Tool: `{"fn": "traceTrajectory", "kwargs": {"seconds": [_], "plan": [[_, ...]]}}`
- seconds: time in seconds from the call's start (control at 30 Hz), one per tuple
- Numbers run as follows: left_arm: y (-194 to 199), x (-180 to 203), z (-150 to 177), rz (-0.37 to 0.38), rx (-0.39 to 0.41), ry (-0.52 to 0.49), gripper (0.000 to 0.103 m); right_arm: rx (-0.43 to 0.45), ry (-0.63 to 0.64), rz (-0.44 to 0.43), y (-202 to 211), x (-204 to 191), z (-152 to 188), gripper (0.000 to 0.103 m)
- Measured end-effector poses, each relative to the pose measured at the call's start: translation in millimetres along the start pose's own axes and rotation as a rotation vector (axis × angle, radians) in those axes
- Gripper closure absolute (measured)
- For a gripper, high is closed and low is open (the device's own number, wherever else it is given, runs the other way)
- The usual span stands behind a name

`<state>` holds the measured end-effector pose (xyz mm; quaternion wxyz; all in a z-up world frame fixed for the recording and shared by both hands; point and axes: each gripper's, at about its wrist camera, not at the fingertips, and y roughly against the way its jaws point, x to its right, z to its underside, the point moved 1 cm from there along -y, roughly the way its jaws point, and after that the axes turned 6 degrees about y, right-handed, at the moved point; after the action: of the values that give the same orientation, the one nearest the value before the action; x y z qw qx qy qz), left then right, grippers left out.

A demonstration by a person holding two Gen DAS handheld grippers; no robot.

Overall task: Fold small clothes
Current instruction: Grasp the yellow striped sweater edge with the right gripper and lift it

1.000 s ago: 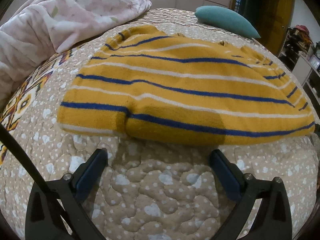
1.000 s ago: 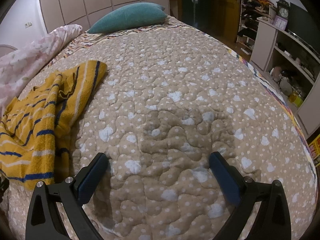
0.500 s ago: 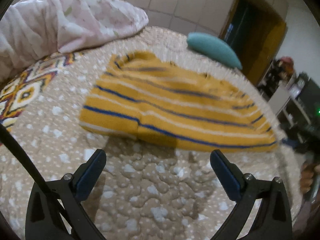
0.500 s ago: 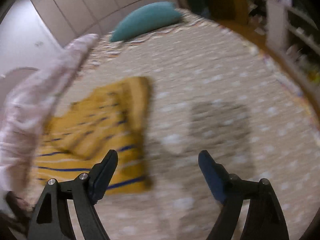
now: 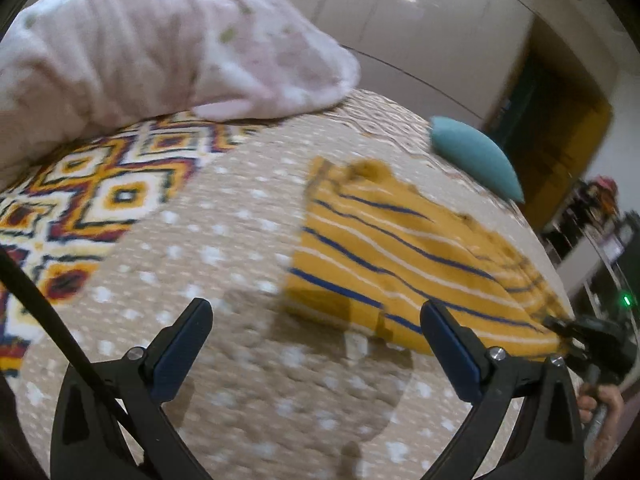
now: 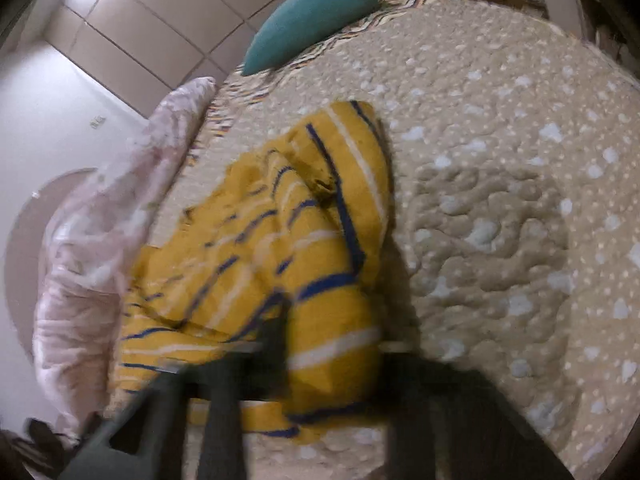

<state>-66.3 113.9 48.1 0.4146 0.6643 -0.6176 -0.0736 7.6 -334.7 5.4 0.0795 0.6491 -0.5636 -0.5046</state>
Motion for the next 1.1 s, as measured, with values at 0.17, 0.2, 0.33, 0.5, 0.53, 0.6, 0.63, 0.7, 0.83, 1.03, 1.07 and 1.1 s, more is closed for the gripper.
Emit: {"fn": "traceTrajectory", "kwargs": {"seconds": [0.17, 0.2, 0.33, 0.5, 0.53, 0.6, 0.63, 0.7, 0.83, 1.03, 1.07, 1.1], "plan": [[13, -54, -25, -0.089, 0.070, 0.139, 0.000, 0.029, 0.104, 0.089, 22, -45, -17, 0.091], [16, -64, -28, -0.112, 0.085, 0.163, 0.000, 0.033, 0.153, 0.105, 23, -64, -19, 0.091], [30, -109, -41, -0.204, 0.158, 0.263, 0.000, 0.025, 0.370, 0.115, 8, -159, -17, 0.091], [40, -146, -47, -0.294, 0.204, 0.335, 0.000, -0.066, 0.643, 0.096, -48, -269, 33, 0.092], [42, -153, -48, -0.295, 0.207, 0.352, 0.000, -0.102, 0.690, 0.085, -66, -288, 51, 0.092], [42, -159, -49, -0.294, 0.207, 0.371, 0.000, -0.153, 0.751, 0.090, -93, -307, 76, 0.092], [41, -162, -49, -0.295, 0.205, 0.378, 0.000, -0.179, 0.792, 0.106, -108, -314, 93, 0.092], [40, -165, -50, -0.297, 0.201, 0.385, 0.000, -0.215, 0.853, 0.125, -128, -323, 119, 0.092], [37, -166, -50, -0.281, 0.188, 0.393, 0.000, -0.222, 0.951, 0.189, -150, -330, 146, 0.089], [36, -158, -51, -0.282, 0.194, 0.371, 0.000, -0.265, 0.916, 0.022, -131, -342, 147, 0.070], [35, -158, -51, -0.280, 0.192, 0.372, 0.000, -0.261, 0.900, -0.020, -122, -344, 146, 0.070], [35, -158, -51, -0.277, 0.189, 0.374, 0.000, -0.247, 0.894, -0.056, -113, -348, 143, 0.069]]}}
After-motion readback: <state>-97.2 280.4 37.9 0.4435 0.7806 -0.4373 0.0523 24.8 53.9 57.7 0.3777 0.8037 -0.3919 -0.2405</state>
